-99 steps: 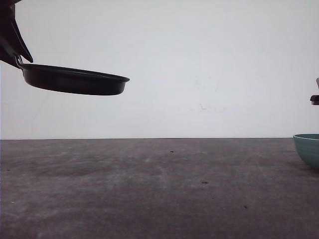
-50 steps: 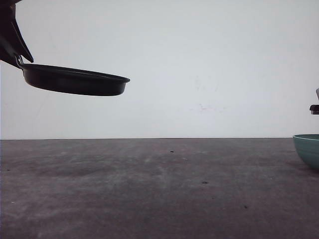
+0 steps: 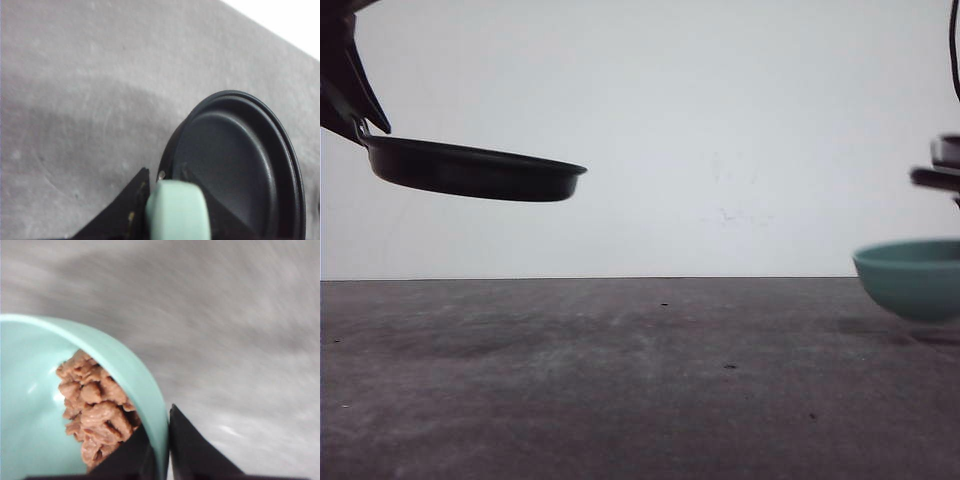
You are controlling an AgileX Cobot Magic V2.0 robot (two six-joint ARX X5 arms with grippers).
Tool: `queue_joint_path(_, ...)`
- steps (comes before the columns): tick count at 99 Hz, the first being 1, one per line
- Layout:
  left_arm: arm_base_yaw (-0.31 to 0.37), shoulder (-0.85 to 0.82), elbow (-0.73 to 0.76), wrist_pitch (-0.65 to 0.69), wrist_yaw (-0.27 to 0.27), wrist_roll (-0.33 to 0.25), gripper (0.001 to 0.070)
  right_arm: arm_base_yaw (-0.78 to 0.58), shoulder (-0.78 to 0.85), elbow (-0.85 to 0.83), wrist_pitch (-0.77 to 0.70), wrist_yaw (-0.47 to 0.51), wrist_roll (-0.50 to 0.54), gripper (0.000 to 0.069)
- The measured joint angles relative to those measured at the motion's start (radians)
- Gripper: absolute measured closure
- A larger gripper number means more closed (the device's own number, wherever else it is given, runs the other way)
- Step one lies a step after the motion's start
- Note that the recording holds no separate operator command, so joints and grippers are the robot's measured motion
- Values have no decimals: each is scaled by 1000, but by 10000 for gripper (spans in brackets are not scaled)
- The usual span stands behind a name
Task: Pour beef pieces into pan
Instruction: 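Grasp the mint-green bowl rim and lift it with the right gripper, then tilt the bowl over the held pan, pouring beef pieces in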
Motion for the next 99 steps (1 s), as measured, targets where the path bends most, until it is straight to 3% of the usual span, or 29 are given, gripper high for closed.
queue_joint_path(15,-39,16,0,0,11,0,655,48,-90,0,35,-10,19,677)
queue_joint_path(32,-87,35,0,5,21,0,655,122,-172,18,32,-89,59,677)
queue_joint_path(64,-158,146,0,40,32,-14,655,413,-261,61,60,-109,172,677)
queue_joint_path(77,-166,211,0,43,97,-51,655,520,-260,63,88,-84,210,677)
queue_joint_path(87,-167,254,0,50,161,-89,655,579,-261,63,110,-12,224,677)
queue_joint_path(99,-167,273,0,61,201,-123,655,636,-261,63,158,62,231,677)
